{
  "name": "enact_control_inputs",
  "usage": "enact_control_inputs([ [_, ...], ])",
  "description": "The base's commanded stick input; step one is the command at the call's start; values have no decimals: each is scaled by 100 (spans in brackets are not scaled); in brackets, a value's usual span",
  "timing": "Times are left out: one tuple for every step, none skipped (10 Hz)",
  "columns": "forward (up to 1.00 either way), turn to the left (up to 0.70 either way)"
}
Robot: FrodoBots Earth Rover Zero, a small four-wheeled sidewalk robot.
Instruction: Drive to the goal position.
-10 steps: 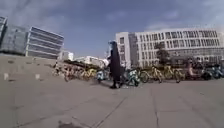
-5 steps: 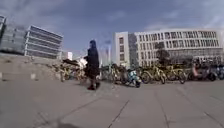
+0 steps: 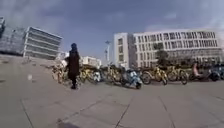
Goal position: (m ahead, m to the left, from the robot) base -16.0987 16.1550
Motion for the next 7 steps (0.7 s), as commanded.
enact_control_inputs([
  [0,-70],
  [0,-70],
  [0,-70],
  [0,-70],
  [0,-70],
  [0,-70],
  [0,-70],
])
